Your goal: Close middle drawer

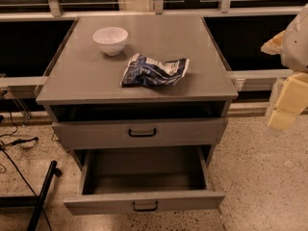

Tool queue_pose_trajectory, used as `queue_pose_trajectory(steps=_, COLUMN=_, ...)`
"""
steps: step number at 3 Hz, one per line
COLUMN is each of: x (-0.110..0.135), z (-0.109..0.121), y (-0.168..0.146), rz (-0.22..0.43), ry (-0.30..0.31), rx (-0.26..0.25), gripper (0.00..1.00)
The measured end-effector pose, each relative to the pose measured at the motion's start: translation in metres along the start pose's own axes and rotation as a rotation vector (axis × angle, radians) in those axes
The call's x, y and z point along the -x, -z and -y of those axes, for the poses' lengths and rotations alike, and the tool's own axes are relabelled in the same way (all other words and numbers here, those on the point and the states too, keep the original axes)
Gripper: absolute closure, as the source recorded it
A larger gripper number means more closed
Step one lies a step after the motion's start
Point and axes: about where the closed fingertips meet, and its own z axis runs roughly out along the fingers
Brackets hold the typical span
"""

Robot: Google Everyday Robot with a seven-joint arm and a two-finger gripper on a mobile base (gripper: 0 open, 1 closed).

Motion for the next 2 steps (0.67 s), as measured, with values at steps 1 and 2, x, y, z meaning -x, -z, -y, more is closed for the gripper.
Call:
queue_pose_trajectory(steps=1, x=0.0000, z=0.0000, y=0.0000, rz=0.000, ry=0.000, rx=0.000, gripper=0.00)
queue_pose_trajectory(steps=2, x=-0.0032, z=-0.0009, y=-0.0046, rz=0.026, ry=-0.031, rx=-0.009, gripper=0.14)
